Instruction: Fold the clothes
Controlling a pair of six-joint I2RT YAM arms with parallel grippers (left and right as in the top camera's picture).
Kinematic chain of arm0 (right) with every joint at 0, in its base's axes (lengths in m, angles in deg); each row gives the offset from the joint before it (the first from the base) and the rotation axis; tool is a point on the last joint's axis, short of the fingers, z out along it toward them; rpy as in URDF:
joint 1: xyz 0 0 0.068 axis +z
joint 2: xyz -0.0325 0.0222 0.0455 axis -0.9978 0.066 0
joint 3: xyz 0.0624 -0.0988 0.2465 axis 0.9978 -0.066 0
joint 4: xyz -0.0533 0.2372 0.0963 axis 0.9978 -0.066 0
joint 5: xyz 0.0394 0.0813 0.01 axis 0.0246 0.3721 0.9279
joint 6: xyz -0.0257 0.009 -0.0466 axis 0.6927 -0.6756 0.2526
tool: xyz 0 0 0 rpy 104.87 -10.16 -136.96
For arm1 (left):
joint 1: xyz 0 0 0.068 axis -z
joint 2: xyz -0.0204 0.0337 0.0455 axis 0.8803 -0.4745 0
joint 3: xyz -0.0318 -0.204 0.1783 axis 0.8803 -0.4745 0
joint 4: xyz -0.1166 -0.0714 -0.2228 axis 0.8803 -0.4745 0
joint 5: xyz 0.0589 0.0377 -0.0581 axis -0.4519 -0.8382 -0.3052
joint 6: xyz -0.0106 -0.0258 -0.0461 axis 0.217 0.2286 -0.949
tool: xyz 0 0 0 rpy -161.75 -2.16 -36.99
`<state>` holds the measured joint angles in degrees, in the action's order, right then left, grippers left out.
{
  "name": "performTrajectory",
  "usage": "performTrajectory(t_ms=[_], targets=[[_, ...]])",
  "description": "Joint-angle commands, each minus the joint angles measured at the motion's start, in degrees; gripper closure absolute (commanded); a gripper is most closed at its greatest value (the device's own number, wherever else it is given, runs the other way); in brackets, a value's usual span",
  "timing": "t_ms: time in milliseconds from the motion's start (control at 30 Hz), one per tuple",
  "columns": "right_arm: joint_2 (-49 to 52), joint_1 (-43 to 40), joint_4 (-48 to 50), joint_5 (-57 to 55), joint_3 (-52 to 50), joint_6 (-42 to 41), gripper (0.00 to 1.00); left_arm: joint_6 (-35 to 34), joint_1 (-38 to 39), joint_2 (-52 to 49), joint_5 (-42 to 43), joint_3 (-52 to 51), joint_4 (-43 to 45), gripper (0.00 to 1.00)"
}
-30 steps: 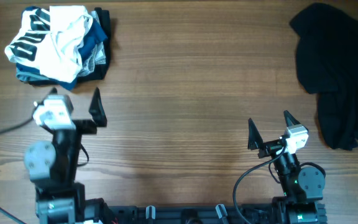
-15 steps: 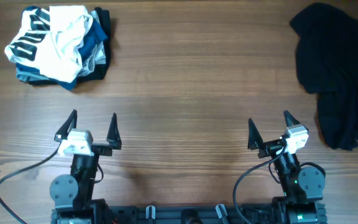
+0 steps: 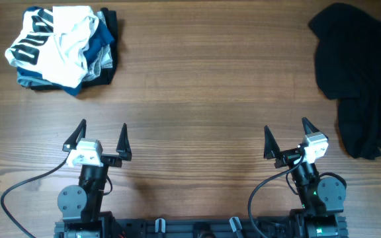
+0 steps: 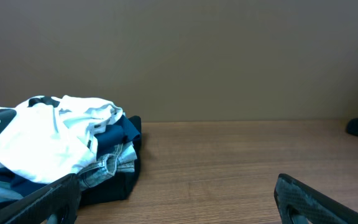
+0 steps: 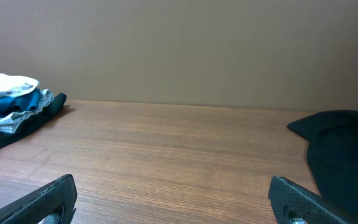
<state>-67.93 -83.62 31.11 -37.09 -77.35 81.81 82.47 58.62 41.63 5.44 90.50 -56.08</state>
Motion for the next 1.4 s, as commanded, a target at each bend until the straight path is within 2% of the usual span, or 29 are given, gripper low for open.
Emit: performTrajectory(t_ms=[0,233,367,1367], targets=[[-0.5,0.2,0.3,0.7,-0.1,0.6,0.0,-0.6,0.3,0.7,-0.1,-0.7,0.1,0.0],[-0.5,0.2,0.3,0.7,-0.1,0.6,0.0,-0.6,0.3,0.7,0.7,-0.9,-0.9,0.0],[-0.5,0.2,0.3,0.7,-0.1,0.6,0.0,-0.8,0.3,0.7,0.9,-0.9,-7.0,0.0],[-0.5,0.2,0.3,0.7,-0.1,0.6,0.0,-0.7,0.2,0.5,0.9,-0.9,-6.8,0.0]])
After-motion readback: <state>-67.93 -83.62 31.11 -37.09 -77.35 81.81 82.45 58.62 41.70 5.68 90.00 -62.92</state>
